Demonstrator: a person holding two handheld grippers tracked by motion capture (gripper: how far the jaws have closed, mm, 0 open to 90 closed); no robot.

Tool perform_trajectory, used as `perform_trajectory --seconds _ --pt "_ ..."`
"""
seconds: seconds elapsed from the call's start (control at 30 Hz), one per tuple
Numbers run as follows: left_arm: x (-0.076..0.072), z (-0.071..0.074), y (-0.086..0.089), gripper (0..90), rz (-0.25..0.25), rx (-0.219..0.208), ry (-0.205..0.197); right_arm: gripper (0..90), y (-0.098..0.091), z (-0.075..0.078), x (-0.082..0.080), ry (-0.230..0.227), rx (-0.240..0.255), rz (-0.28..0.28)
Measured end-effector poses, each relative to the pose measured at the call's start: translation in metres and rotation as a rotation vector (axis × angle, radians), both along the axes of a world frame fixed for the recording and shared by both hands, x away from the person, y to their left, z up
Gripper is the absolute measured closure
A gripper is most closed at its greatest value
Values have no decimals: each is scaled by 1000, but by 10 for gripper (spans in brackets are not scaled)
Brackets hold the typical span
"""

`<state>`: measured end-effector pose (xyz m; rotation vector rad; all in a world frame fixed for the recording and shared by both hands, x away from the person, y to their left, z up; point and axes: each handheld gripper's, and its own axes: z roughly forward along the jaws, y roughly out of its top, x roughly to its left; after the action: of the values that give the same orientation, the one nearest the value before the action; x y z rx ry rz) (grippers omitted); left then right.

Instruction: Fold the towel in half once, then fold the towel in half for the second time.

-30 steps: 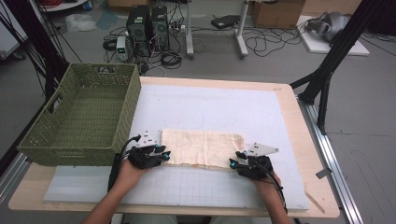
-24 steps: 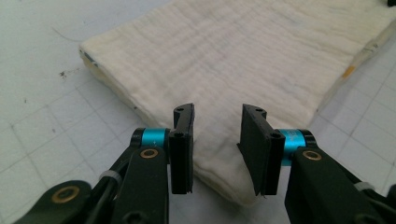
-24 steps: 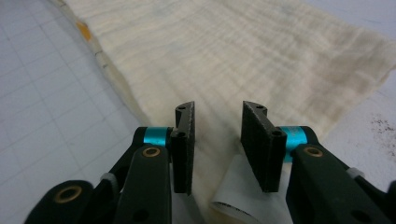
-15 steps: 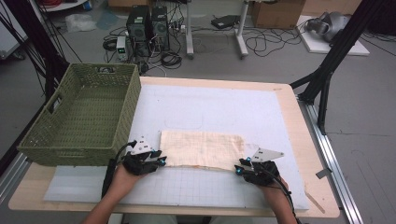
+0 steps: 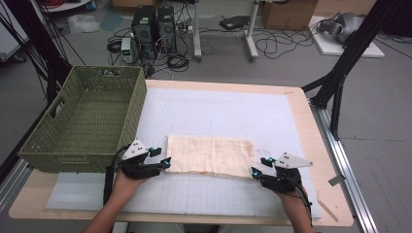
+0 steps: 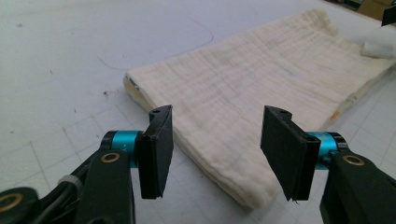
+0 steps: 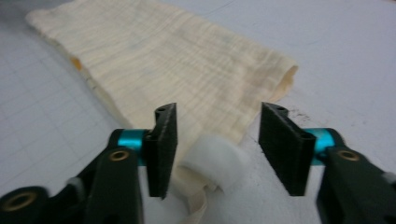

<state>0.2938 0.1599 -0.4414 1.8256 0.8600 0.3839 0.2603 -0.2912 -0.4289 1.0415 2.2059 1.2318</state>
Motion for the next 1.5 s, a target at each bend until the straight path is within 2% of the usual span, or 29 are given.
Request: perform_trajectory --seconds 0.13,0.37,0.5,0.57,0.73,0.8,1.5 --pt "-1 2 0 401 5 -25 -23 325 -2 4 -2 -36 14 -49" --pt "0 6 0 243 54 -69 -24 193 -8 4 -3 -51 3 -112" --pt "-1 7 -1 193 59 -78 -45 154 -11 3 -3 -55 -31 -118" --pt "-1 7 -1 193 56 -57 -56 117 -12 3 -2 -64 -48 -138" --pt "0 6 2 193 62 -57 -55 116 -18 6 0 -65 -16 -161" --pt "0 6 5 194 42 -69 -50 116 -19 5 1 -67 -19 -167" --pt "4 6 4 207 28 -82 -33 116 -26 4 -1 -63 -11 -192"
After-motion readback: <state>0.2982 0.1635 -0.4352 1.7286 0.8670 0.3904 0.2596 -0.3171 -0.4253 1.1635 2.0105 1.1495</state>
